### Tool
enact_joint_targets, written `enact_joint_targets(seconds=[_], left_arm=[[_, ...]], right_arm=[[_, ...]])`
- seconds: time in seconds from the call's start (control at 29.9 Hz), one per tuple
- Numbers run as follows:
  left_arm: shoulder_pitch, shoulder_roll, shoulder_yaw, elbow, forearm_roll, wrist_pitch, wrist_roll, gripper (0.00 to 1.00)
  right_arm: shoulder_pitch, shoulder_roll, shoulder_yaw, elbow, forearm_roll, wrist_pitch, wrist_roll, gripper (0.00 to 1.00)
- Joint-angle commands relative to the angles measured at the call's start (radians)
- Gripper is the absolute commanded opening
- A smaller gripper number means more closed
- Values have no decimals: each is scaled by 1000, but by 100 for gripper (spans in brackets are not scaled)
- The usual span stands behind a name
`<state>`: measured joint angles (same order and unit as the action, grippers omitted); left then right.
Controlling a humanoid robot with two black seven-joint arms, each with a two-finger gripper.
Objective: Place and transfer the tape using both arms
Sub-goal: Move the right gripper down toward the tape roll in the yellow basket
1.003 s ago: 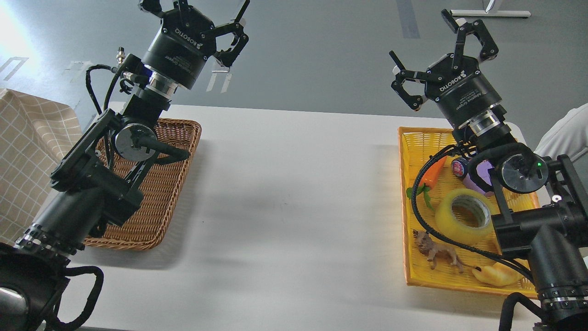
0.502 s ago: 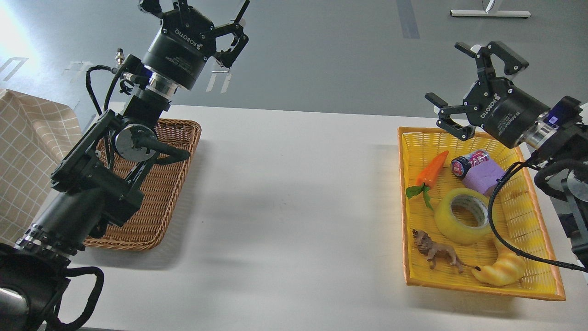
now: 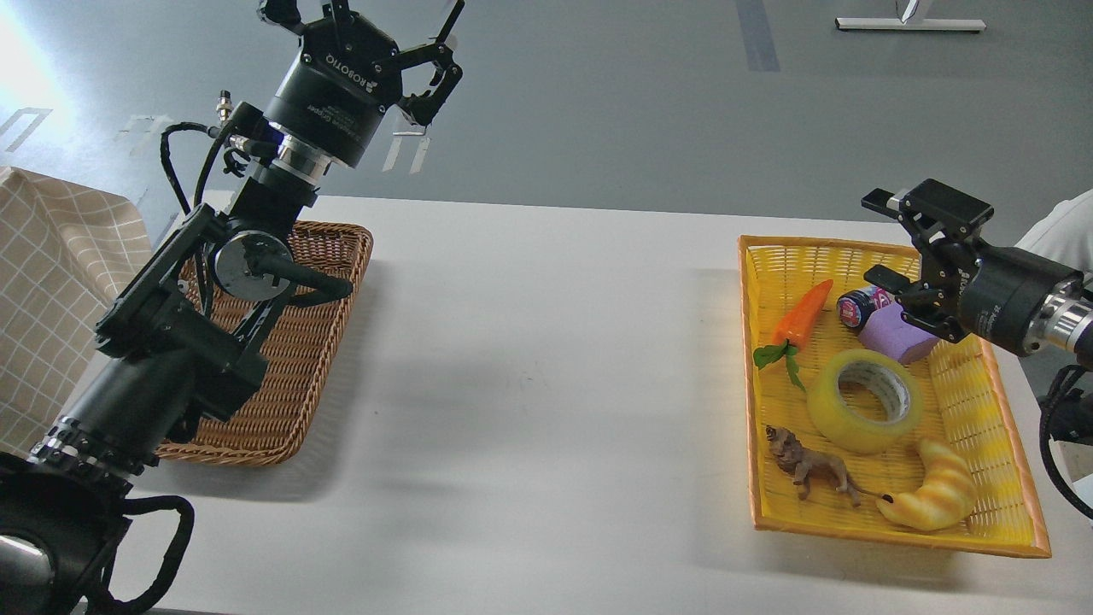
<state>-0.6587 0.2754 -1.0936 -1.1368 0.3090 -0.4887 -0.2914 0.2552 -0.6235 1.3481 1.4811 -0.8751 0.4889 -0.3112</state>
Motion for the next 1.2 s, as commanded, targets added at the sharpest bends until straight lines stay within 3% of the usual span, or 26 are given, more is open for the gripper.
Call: enact_joint_targets(seconds=[0.0,0.27,1.17], left_arm=[[2,-2,-2,0,-1,0,0,98],[1,-15,0,0,-1,0,0,98],[1,-15,-2,0,-2,0,0,98]], right_arm=[[-43,-31,0,5,-111,0,0,100],[-62,-53,2,34,-223,0,0,100],[-57,-68,85,38,-257,0,-8,100]])
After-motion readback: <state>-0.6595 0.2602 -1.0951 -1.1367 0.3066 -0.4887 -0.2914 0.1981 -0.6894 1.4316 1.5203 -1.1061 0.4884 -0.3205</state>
